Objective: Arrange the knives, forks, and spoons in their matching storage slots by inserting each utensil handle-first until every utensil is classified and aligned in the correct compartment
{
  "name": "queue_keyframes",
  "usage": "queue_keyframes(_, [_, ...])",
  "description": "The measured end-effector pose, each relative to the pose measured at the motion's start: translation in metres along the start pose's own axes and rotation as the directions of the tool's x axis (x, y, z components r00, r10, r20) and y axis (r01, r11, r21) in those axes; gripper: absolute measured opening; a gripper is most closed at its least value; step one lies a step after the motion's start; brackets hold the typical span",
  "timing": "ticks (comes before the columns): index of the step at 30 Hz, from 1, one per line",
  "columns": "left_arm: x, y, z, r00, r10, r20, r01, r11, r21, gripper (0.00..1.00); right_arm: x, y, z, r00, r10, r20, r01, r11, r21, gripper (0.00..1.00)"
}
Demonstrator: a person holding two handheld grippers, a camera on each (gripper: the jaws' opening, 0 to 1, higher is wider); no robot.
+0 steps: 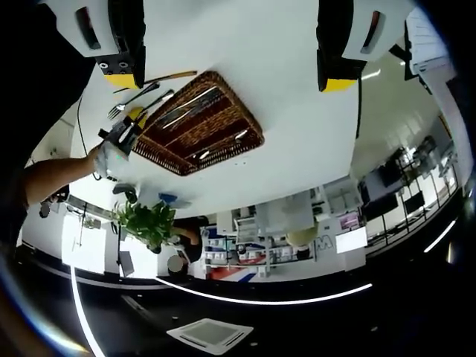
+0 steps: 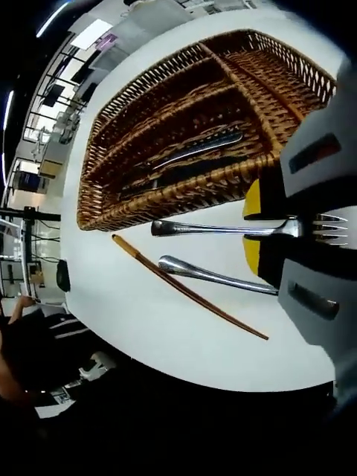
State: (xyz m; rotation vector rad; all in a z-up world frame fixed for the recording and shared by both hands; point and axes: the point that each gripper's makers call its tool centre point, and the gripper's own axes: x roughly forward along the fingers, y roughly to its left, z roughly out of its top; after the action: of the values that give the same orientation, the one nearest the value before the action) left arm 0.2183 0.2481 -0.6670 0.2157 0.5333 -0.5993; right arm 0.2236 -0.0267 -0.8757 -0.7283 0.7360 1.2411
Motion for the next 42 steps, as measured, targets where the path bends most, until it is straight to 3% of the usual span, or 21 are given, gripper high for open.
queue_keyframes(20, [-0.002, 0.001, -0.002, 1.0, 0.008, 0.006, -0.008, 1.0, -0.004, 1.0, -0.004, 0.009, -0.001, 0.998, 0.05, -0.048, -0.05, 0.999, 0.005, 0.0])
queue_keyframes(22, [-0.002, 0.002, -0.002, 1.0, 0.008, 0.006, -0.008, 1.0, -0.003, 1.0, -0.007, 0.009, 0.002, 0.998, 0.052, -0.048, -0.05, 0.998, 0.038, 0.0])
queue_keyframes(35, [0.002, -0.003, -0.002, 1.0, -0.012, 0.004, 0.012, 1.0, -0.006, 1.0, -0.033, 0.006, 0.019, 0.997, 0.065, -0.046, -0.064, 0.998, 0.019, 0.0])
queue_keyframes(42, [0.003, -0.009, 0.001, 1.0, -0.018, 0.01, 0.018, 1.0, -0.003, 1.0, -0.053, 0.005, 0.04, 0.997, 0.062, -0.037, -0.063, 0.998, -0.022, 0.0])
